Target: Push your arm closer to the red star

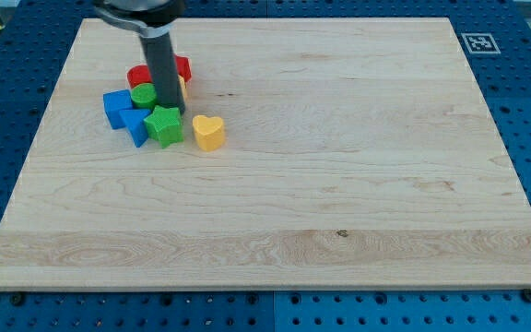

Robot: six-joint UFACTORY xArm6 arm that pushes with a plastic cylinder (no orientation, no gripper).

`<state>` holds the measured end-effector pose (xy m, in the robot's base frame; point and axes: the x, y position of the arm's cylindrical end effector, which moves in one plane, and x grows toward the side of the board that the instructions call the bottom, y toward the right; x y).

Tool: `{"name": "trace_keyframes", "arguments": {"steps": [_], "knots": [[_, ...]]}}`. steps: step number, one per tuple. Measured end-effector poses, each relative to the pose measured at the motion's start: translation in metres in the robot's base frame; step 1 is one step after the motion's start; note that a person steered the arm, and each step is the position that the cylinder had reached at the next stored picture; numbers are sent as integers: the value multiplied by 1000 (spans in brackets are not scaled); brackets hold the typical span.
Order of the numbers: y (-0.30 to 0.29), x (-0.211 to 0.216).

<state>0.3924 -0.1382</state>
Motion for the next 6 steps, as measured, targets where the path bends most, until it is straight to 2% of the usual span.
{"name": "trace_keyframes", "arguments": {"steps": [1,3,4,6], "knots": [[-12,0],[74,4],[90,-12],[65,-51]]}}
